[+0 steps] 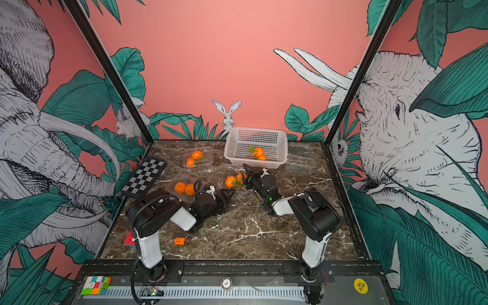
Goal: Take oranges out of containers
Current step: Open the packing box at the center of the board.
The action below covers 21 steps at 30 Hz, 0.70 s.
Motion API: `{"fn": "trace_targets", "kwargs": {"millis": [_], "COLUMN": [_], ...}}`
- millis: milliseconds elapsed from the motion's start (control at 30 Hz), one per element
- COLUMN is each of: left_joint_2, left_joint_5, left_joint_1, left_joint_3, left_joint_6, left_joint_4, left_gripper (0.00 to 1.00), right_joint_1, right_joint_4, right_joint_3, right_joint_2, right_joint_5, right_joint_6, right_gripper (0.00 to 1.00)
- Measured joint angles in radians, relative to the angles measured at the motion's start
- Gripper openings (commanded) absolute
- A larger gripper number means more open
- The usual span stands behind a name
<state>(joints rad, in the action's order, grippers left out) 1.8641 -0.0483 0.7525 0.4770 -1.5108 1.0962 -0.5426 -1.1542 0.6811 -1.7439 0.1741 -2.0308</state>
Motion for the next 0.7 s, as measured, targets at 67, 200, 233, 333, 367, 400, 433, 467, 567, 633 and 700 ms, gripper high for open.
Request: {"fn": "trace_targets", "kwargs": {"millis": [67, 200, 233, 333, 367, 400, 433, 467, 567, 633, 700], "left_joint_2": [-0.035, -0.105, -0.122, -0.172, -0.188, -0.203, -0.22, -0.242, -0.315, -0.372, -0.424], "left_joint_5": [0.003, 0.009, 0.01, 0.008, 0.004, 0.002, 0.001, 0.0, 0.008, 0.014, 0.019], "left_joint_1": [0.0, -0.002, -0.004, -0.023, -0.035, -0.046, -0.062, -0.078, -0.111, -0.134, -0.158], "left_joint_3": [0.008, 0.037, 0.041, 0.047, 0.048, 0.05, 0.053, 0.058, 0.077, 0.103, 0.147], "left_joint_6": [0.022, 0.08, 0.094, 0.129, 0.14, 0.152, 0.167, 0.187, 0.257, 0.32, 0.386], "left_joint_4": [-0.06, -0.217, -0.252, -0.344, -0.375, -0.404, -0.443, -0.491, -0.658, -0.785, -0.893], "left_gripper": [0.87, 0.93, 0.95, 0.99, 0.99, 0.99, 0.99, 0.99, 0.99, 0.99, 0.99], "right_joint_1": [0.024, 0.072, 0.085, 0.12, 0.132, 0.14, 0.151, 0.161, 0.181, 0.189, 0.19], "right_joint_4": [0.071, 0.213, 0.245, 0.312, 0.333, 0.352, 0.382, 0.414, 0.555, 0.687, 0.82], "right_joint_3": [-0.005, -0.002, 0.002, 0.011, 0.017, 0.023, 0.031, 0.04, 0.086, 0.129, 0.175], "right_joint_2": [0.059, 0.188, 0.216, 0.26, 0.262, 0.262, 0.262, 0.262, 0.277, 0.305, 0.336], "right_joint_5": [0.034, 0.1, 0.116, 0.159, 0.175, 0.188, 0.207, 0.224, 0.267, 0.28, 0.282], "right_joint_6": [0.05, 0.161, 0.191, 0.259, 0.28, 0.296, 0.32, 0.347, 0.455, 0.56, 0.674], "right_gripper": [0.5, 0.57, 0.59, 0.66, 0.69, 0.71, 0.76, 0.81, 0.96, 0.99, 0.98]}}
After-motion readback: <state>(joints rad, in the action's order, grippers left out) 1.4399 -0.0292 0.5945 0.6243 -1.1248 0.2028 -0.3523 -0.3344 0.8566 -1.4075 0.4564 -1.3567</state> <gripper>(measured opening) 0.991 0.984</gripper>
